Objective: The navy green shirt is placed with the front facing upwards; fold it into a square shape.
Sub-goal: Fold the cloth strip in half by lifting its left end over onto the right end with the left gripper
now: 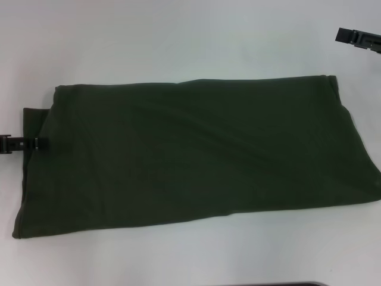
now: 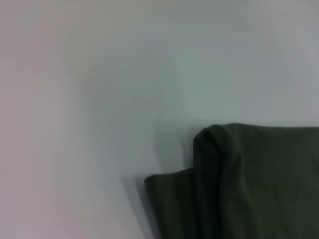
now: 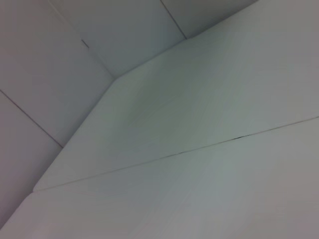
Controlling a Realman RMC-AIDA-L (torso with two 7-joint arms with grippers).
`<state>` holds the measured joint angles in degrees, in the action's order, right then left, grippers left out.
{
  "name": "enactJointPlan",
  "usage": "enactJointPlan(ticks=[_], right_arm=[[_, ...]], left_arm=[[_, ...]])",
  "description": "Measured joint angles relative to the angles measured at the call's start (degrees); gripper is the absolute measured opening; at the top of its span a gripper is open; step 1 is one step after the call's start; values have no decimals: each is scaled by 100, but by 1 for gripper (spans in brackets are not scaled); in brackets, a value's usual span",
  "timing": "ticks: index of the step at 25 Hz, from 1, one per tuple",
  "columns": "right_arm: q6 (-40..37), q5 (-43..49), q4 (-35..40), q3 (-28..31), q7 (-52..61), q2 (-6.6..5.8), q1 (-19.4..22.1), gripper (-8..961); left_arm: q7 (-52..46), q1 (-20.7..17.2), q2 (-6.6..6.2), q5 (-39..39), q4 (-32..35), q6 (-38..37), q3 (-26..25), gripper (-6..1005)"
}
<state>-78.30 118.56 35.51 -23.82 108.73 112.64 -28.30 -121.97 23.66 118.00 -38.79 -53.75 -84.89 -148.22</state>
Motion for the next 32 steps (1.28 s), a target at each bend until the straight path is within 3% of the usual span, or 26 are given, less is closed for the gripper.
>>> enactJointPlan(ticks=[7, 18, 32], right_arm=[[8, 0, 0, 0, -1, -10, -10, 923], [25, 0, 0, 0, -1, -22, -15, 922], [53, 0, -6, 0, -8, -22, 23, 922]], left_arm=[[-163, 120, -11, 265, 14, -79, 21, 906], [-637, 534, -201, 781, 286, -246, 32, 906], [-988, 691, -267, 1065, 353, -233, 35, 905]])
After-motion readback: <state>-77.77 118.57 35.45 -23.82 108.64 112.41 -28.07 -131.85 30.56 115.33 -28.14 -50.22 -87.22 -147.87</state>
